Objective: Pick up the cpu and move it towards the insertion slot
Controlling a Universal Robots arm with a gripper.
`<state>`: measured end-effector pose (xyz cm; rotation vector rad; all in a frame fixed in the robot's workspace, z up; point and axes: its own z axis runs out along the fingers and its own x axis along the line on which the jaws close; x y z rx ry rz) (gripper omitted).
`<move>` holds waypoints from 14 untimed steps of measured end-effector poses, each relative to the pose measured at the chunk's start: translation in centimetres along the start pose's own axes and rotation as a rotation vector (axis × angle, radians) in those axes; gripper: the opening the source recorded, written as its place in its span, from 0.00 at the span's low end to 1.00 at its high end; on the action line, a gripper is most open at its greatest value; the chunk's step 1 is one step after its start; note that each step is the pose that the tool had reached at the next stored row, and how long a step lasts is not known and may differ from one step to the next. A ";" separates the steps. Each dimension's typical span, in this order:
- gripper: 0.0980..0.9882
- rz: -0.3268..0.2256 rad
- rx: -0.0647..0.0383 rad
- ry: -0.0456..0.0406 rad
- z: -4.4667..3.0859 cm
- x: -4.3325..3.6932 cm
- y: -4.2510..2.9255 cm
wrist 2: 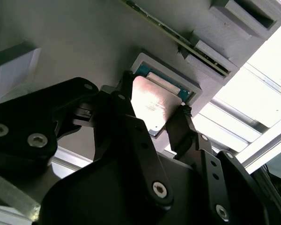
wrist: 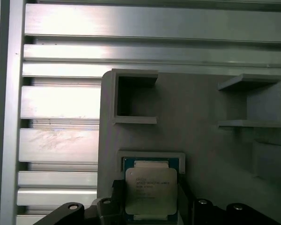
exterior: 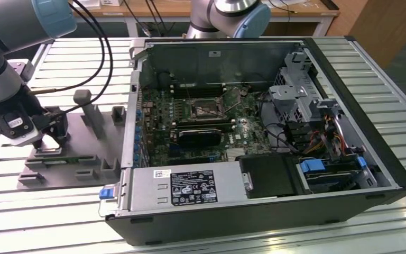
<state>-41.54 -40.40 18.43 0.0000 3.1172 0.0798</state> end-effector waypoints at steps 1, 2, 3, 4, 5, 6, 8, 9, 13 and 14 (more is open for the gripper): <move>0.49 0.000 0.000 0.0000 0.00 0.00 0.00; 0.49 0.000 0.000 -0.0001 0.00 0.00 0.00; 0.49 0.000 0.000 -0.0001 0.01 0.00 0.00; 0.49 0.000 0.000 -0.0002 -0.02 0.00 0.00; 0.49 0.000 0.000 -0.0007 -0.12 -0.01 0.01; 0.49 0.000 0.000 -0.0006 -0.30 -0.01 0.02; 0.49 0.000 0.000 -0.0001 -0.80 -0.02 0.04; 0.49 0.000 0.000 -0.0002 -1.07 -0.03 0.06; 0.49 0.000 0.000 -0.0001 -2.13 -0.05 0.11; 0.49 0.000 0.000 -0.0002 -2.38 -0.06 0.12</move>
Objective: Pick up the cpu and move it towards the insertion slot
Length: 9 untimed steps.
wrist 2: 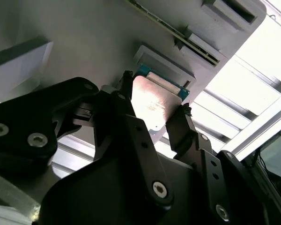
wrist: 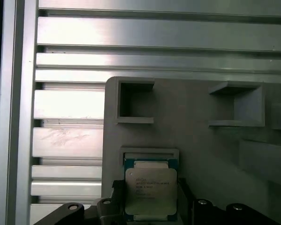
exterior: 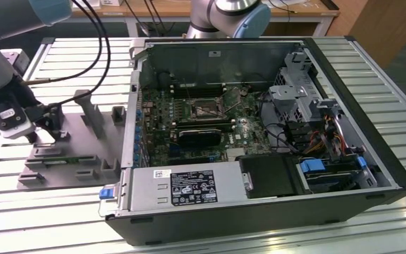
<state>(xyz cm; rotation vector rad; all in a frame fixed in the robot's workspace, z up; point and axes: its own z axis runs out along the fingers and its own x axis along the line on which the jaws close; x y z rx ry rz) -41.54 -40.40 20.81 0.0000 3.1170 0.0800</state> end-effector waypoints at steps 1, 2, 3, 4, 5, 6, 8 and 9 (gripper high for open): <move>0.49 0.000 0.000 -0.0001 -0.28 -0.01 0.02; 0.49 0.000 0.000 -0.0001 -0.54 -0.01 0.03; 0.49 0.000 0.000 -0.0001 -0.81 -0.02 0.04; 0.49 0.000 0.000 -0.0001 -1.09 -0.02 0.06; 0.49 0.000 0.000 -0.0002 -1.40 -0.03 0.07; 0.49 0.000 0.000 -0.0002 -1.71 -0.04 0.09; 0.49 0.000 0.000 -0.0004 -2.34 -0.06 0.12; 0.49 0.000 0.000 -0.0005 -2.64 -0.06 0.14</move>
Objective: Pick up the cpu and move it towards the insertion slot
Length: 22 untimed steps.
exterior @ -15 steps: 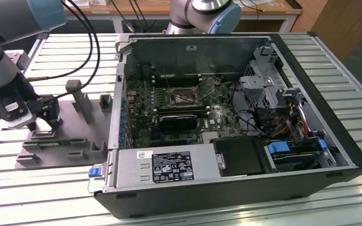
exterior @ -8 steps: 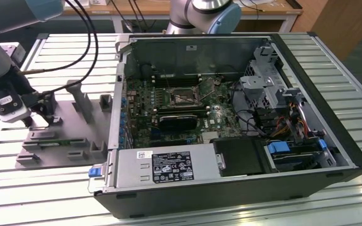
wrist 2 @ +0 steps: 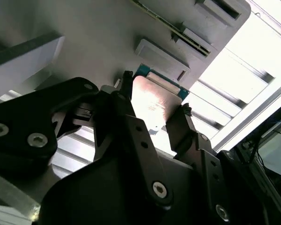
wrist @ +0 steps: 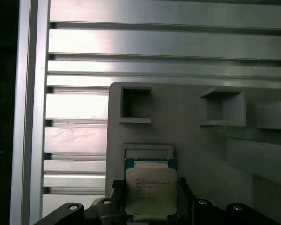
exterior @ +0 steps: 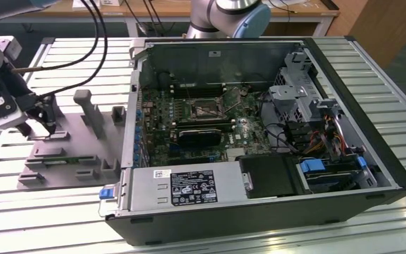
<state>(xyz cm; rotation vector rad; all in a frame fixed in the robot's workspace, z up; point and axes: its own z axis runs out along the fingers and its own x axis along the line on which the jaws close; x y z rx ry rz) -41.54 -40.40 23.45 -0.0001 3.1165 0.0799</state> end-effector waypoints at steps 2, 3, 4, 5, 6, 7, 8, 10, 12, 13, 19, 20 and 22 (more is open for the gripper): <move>0.49 0.000 0.000 -0.0004 -0.60 -0.01 0.03; 0.49 0.000 0.000 -0.0005 -0.91 -0.02 0.05; 0.49 0.000 0.000 -0.0006 -1.25 -0.03 0.06; 0.49 0.000 0.000 -0.0007 -1.55 -0.04 0.08; 0.49 0.000 0.000 -0.0008 -1.82 -0.05 0.09; 0.49 0.000 0.000 -0.0007 -2.09 -0.05 0.11; 0.49 0.000 0.000 -0.0007 -2.35 -0.06 0.12; 0.49 0.000 0.000 -0.0009 -2.95 -0.07 0.15; 0.49 0.000 0.000 -0.0016 -3.62 -0.09 0.18; 0.49 0.000 0.000 -0.0023 -3.99 -0.10 0.20; 0.49 0.000 0.000 -0.0067 -5.97 -0.14 0.30; 0.49 0.000 0.000 -0.0082 -6.27 -0.15 0.32; 0.49 -0.001 0.000 -0.0109 -6.87 -0.17 0.35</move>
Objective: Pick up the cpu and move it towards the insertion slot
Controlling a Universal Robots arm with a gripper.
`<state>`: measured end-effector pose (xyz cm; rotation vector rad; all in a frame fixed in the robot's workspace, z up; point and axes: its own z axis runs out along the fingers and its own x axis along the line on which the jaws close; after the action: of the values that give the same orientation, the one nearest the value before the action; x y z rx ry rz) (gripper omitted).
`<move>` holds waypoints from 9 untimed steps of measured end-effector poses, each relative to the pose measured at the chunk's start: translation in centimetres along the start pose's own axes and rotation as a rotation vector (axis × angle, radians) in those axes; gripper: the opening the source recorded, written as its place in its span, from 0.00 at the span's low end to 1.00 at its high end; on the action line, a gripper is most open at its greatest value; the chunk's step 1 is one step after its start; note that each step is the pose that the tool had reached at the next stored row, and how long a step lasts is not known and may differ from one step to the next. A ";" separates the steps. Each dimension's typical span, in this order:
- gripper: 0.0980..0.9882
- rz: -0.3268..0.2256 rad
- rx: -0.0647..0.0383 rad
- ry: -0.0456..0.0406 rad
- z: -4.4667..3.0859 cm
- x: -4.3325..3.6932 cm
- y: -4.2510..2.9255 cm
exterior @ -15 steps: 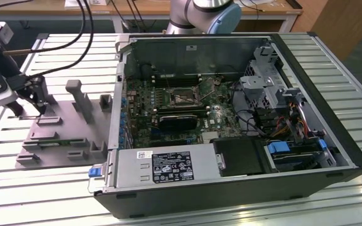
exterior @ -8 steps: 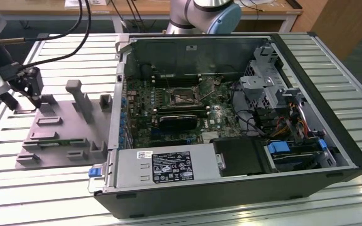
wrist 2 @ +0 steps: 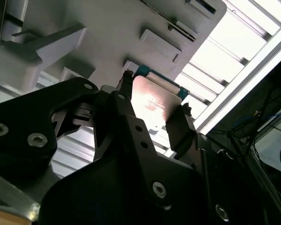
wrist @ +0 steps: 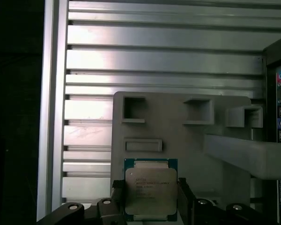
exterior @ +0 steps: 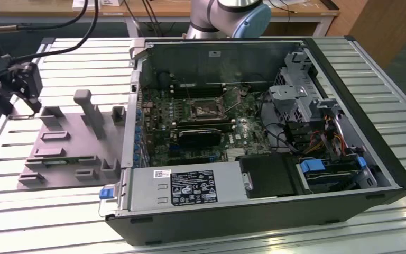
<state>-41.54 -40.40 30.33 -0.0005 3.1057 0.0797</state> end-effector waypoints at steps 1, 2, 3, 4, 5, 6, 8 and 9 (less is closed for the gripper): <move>0.49 0.000 0.000 -0.0011 -0.33 -0.01 0.02; 0.49 0.000 0.000 -0.0019 -0.67 -0.02 0.03; 0.49 0.000 0.000 -0.0029 -1.01 -0.03 0.05; 0.49 0.000 0.000 -0.0042 -1.34 -0.05 0.07; 0.49 0.000 0.000 -0.0055 -1.67 -0.06 0.09; 0.49 0.000 0.000 -0.0069 -2.03 -0.07 0.11; 0.49 0.000 0.000 -0.0097 -2.69 -0.09 0.14; 0.49 -0.001 0.000 -0.0111 -3.02 -0.10 0.16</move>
<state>-41.54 -40.40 33.36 -0.0009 3.0946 0.0794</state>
